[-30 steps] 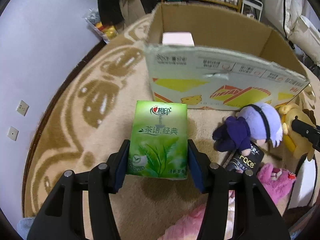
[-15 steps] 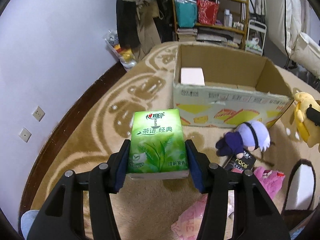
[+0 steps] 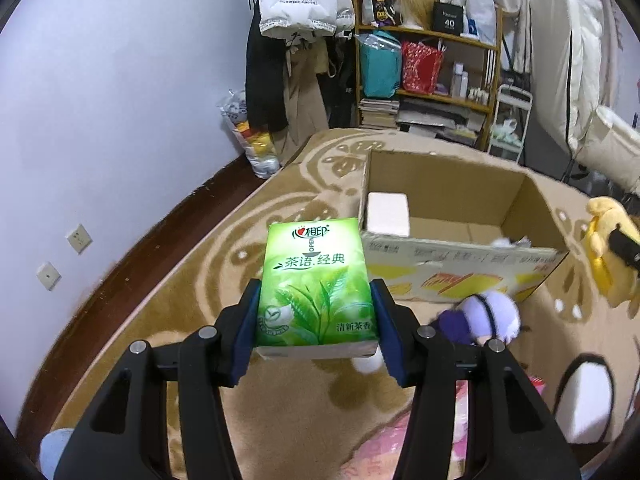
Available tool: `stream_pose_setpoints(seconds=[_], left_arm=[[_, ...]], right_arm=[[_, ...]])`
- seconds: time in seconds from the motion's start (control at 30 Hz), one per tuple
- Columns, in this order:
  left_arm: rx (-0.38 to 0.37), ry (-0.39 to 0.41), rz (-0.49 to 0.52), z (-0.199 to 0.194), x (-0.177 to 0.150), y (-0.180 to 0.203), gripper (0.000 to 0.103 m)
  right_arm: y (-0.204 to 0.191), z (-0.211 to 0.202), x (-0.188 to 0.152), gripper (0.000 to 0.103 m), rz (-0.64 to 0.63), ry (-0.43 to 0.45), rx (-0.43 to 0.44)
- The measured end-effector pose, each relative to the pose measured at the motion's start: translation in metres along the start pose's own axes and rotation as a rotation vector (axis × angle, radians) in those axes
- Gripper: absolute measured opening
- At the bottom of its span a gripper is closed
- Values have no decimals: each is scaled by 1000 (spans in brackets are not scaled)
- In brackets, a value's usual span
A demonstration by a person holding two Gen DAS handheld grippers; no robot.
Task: Organize soft objects
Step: 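Lift the tissue pack into the box with the left gripper while the right drops the yellow plush in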
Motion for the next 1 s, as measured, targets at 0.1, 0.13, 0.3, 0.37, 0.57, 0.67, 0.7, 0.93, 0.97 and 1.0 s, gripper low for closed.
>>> stream_pose_setpoints(seconds=[0.1,0.13,0.3,0.37,0.57,0.67,0.7,0.93,0.97,1.0], left_arm=[[2,16,14,-1,6,0,52],[1,22,20,-1,8,1,52],[-4,56,33,-5,24,8,52],[-5,79,43,-7,31,11,52],[-1,147,69,-15,58,21,52],[7,182,71,-16,76,25,52],[0,190,66,-15,82,26,52],[-31,217,32,-5,111,37,52],[-36,220,29,-4,113,38,52],[-43,223,11,-2,114,40,52]], right_arm=[[-1,2,5,53,-8,16,9],[-1,3,6,53,-8,20,10],[-5,8,15,53,-18,51,31],[-7,11,18,53,-26,58,39],[-15,27,31,53,-60,61,64],[-19,37,37,53,-79,63,75],[-21,42,39,53,-90,60,75],[-22,63,42,53,-125,31,84],[-22,65,43,53,-127,28,85],[-21,69,43,53,-133,21,86]])
Point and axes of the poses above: each gripper's, at about its wrist camera, not at the fingertips, and z roughly the way its jaws point, y to its right, x to its top, the point moved 9 cm from there along z, roughly the way its jaws point, and after that the axes turned 14 degrees about x, right-handed, at the moved point
